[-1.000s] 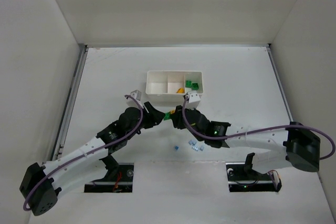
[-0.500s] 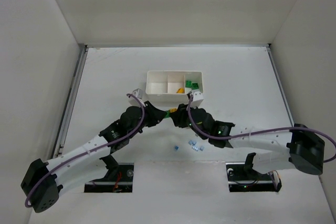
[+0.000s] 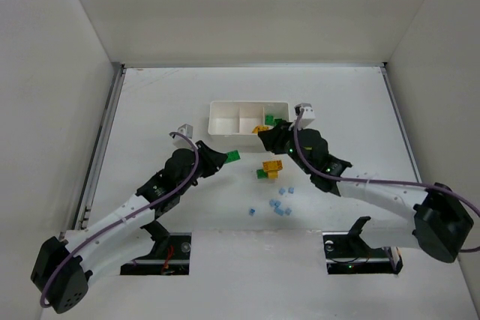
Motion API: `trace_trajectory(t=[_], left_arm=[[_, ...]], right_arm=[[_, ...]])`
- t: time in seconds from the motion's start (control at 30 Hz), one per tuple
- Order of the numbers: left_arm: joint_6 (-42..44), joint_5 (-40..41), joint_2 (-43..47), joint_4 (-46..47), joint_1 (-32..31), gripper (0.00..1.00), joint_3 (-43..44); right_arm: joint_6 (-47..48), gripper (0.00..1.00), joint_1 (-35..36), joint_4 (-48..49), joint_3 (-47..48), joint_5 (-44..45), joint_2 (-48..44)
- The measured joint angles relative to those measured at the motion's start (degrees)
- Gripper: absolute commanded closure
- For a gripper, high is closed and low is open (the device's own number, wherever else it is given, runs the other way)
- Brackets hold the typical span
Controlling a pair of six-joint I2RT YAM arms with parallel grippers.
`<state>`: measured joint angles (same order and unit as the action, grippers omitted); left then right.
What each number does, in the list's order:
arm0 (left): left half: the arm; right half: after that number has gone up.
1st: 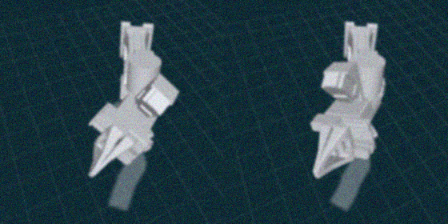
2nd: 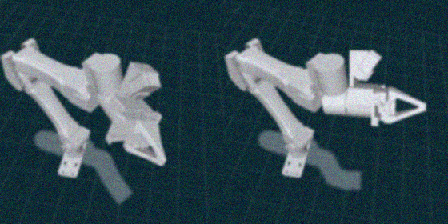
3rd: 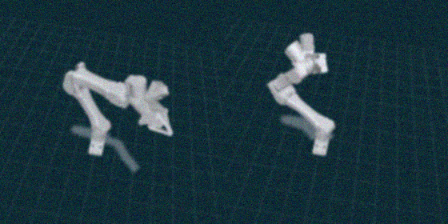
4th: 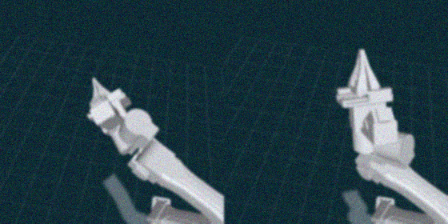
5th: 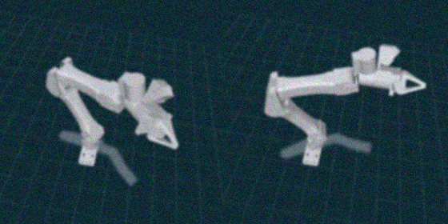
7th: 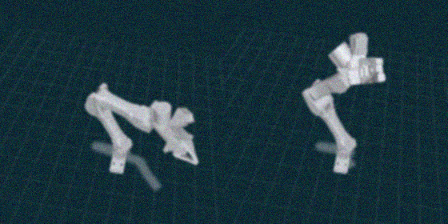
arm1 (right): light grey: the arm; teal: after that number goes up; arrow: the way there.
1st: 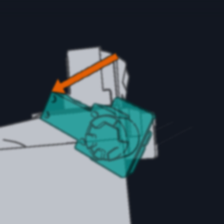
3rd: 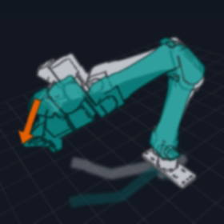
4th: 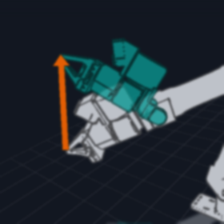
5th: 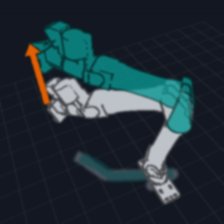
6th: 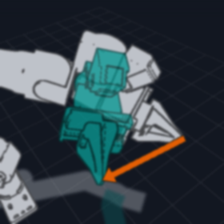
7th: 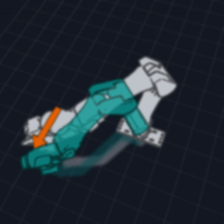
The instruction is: Sort the legos into containers by color
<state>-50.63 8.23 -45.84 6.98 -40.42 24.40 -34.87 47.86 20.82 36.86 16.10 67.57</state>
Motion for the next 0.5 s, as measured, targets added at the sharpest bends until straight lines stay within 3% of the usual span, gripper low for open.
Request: trace_trajectory(t=[0.27,0.37,0.5], left_arm=[[0.22,0.00,0.00,0.00,0.09,0.92,0.00],[0.22,0.00,-0.04,0.00,0.35,0.92,0.00],[0.24,0.02,-0.39,0.04,0.48,0.92,0.00]], right_arm=[[2.12,0.64,-5.03,0.76,8.96,-2.60,13.73],[2.27,0.48,-6.36,1.05,12.07,-3.10,17.84],[2.45,0.37,-7.56,1.36,14.62,-3.50,21.55]])
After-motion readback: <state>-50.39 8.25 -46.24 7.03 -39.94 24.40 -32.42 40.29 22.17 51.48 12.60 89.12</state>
